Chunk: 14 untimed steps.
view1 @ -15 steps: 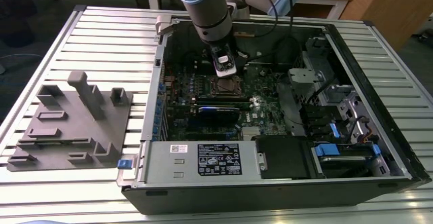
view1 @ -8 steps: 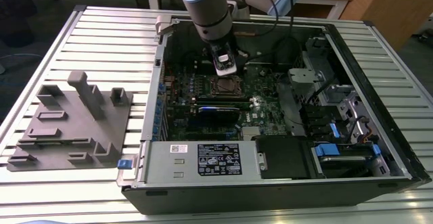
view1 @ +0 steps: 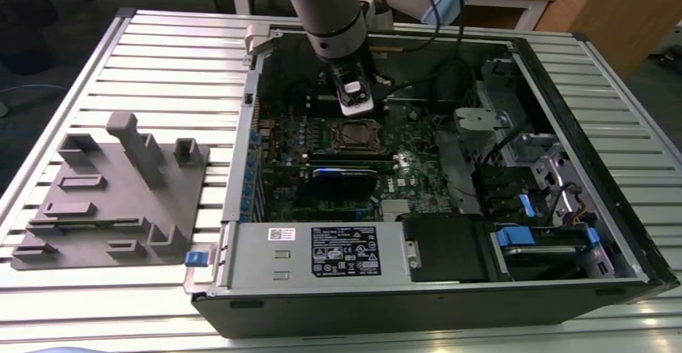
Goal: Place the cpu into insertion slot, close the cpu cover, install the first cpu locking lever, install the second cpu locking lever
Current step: 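Install the first cpu locking lever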
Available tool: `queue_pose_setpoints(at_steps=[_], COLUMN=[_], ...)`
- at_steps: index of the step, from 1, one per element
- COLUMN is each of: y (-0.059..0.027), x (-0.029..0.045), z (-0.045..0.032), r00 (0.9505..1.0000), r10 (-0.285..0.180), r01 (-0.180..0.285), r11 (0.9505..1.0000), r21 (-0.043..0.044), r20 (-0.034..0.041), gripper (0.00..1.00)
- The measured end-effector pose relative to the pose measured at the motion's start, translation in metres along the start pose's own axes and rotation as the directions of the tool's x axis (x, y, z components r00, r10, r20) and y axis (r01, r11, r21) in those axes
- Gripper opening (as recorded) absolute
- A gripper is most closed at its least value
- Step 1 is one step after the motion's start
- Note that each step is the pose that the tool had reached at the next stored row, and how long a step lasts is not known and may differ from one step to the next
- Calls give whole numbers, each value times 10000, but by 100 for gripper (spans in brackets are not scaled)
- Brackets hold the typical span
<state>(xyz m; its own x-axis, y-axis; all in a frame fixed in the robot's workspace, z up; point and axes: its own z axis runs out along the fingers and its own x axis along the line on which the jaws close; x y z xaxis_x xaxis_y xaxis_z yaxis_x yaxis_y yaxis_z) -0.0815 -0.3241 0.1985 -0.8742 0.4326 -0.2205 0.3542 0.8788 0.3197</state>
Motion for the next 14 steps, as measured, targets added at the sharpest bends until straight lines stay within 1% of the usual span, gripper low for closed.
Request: queue_pose_setpoints(at_steps=[4, 5, 6, 8, 10, 11, 13, 14], y=[0, 0, 0, 0, 0, 0, 0, 0], x=[0, -1, -1, 0, 0, 0, 0, 0], z=[-1, -2, -1, -2, -1, -1, -2, -1], r00=[10000, 10000, 10000, 9998, 9996, 9995, 9991, 9990], r10=[-4, -32, -73, -174, -267, -318, -412, -453], r01=[4, 32, 72, 169, 258, 307, 398, 438], r11=[10000, 9999, 9997, 9982, 9951, 9928, 9873, 9843], r21=[10, 102, 226, 577, 950, 1155, 1537, 1707], r20=[3, 20, 47, 88, 86, 79, 59, 48], gripper=[11, 11, 11, 11, 11, 11, 11, 11])
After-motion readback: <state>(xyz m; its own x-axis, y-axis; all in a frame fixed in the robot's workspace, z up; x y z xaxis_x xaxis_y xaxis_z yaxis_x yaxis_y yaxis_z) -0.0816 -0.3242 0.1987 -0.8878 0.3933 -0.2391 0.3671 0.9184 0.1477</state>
